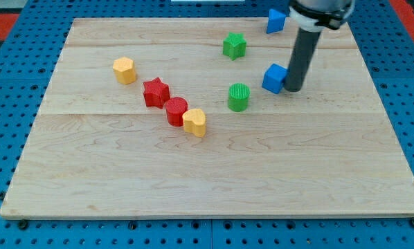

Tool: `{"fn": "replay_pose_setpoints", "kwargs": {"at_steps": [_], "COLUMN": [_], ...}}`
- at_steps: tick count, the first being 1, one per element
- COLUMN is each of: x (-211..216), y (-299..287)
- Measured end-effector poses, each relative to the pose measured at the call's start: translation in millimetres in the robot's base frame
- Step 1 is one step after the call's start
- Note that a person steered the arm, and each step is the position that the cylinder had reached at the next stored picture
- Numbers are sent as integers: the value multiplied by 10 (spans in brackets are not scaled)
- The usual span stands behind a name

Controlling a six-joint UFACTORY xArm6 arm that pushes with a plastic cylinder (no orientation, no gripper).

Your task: Slide the blue triangle to the blue cube

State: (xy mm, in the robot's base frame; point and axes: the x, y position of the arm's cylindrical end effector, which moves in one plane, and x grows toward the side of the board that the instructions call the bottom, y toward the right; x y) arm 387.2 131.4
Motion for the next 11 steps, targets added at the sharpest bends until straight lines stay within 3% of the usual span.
{"fn": "replay_pose_setpoints", "kwargs": {"at_steps": [1, 2, 3, 4, 5, 6, 8, 11], "x": [0, -312, -838, -1101, -1779, -1958, -1956, -1762], "y": [-49, 409, 480, 828, 931, 859, 131, -273]}}
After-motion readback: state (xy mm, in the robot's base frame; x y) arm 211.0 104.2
